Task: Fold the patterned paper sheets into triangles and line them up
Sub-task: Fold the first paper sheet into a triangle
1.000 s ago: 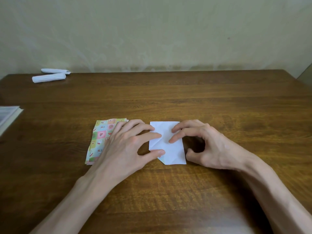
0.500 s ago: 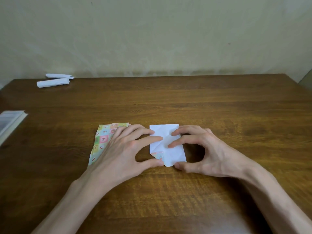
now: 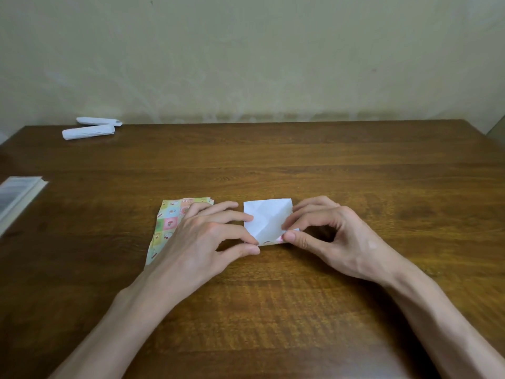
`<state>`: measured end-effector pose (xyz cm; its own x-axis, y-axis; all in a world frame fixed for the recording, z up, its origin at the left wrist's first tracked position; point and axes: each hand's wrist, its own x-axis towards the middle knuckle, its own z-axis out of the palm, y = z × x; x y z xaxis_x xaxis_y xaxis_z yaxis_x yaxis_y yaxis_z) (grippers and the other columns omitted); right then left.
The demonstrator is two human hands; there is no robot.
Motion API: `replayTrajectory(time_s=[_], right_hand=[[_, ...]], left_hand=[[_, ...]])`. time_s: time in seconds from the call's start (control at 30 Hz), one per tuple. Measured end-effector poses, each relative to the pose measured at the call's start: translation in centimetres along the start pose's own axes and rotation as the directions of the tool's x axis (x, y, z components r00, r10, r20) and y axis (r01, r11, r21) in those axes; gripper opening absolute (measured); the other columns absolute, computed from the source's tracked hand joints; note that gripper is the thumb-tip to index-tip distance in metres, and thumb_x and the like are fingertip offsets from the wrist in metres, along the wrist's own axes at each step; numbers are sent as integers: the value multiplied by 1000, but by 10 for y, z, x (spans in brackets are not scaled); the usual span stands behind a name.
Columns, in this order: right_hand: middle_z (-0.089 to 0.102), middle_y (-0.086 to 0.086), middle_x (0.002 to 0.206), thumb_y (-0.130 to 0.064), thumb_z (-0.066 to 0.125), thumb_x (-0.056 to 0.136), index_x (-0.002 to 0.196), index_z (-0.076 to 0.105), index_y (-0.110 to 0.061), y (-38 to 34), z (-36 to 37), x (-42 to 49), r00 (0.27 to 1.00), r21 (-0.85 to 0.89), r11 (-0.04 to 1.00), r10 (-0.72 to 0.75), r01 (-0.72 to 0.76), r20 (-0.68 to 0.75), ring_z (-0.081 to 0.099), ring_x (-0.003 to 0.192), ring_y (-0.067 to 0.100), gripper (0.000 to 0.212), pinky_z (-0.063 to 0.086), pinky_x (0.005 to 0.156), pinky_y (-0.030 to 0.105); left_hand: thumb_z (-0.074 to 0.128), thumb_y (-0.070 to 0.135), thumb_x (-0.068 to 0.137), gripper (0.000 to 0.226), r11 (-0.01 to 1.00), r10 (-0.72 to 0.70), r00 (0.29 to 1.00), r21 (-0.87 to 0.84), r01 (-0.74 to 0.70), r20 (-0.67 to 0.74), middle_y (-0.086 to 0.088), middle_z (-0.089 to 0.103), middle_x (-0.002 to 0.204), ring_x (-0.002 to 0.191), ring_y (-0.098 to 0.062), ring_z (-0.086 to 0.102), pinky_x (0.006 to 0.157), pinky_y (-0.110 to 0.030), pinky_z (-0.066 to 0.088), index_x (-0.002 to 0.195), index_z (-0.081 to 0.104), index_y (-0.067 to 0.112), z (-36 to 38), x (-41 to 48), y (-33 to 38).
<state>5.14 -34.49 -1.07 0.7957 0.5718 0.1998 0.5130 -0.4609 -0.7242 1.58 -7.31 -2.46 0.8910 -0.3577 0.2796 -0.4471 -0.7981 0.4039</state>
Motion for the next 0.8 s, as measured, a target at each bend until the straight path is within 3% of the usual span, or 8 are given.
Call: replayTrajectory(time_s=[0.23, 0.4, 0.5, 0.67, 0.8], right_hand=[[73, -21, 105, -55, 73, 87, 97, 79, -42, 2, -2, 0, 996, 38, 997, 71, -73, 45, 61, 118, 9, 17, 49, 99, 31], [67, -33, 86, -42, 76, 90, 88, 79, -35, -6, 5, 4, 993, 46, 993, 106, -104, -47, 59, 91, -2, 8, 38, 76, 8], [65, -32, 78, -37, 75, 93, 83, 77, -32, -7, 10, 6, 992, 23, 994, 107, -105, -71, 56, 84, -1, 11, 37, 71, 9], [66, -18, 86, -40, 77, 87, 78, 70, -32, -4, 17, 7, 976, -51, 983, 166, -175, -144, 57, 95, 7, 15, 37, 75, 14], [65, -14, 90, -42, 76, 85, 77, 65, -32, -5, 20, 9, 976, -105, 979, 156, -173, -154, 54, 98, 6, 17, 36, 79, 13]], left_hand=[[52, 66, 88, 34, 998, -49, 997, -34, 47, -62, 26, 68, 121, 128, 3, 54, 105, -35, 36, 89, 76, 43, 6, 0, 6], [69, 56, 90, 20, 994, -104, 994, -32, 102, -47, 28, 66, 119, 126, 4, 51, 104, -32, 32, 87, 76, 38, 5, 1, 9], [64, 55, 89, 20, 993, -113, 993, -30, 112, -42, 27, 63, 116, 122, 4, 51, 102, -30, 31, 85, 72, 38, 6, 3, 12], [46, 55, 100, 24, 992, -124, 992, -29, 123, -31, 25, 57, 117, 116, 2, 51, 104, -28, 32, 88, 60, 41, 7, 3, 17], [47, 45, 102, 21, 991, -126, 991, 35, 128, -42, 21, 51, 115, 112, -1, 50, 101, -29, 34, 86, 57, 35, 8, 3, 19]])
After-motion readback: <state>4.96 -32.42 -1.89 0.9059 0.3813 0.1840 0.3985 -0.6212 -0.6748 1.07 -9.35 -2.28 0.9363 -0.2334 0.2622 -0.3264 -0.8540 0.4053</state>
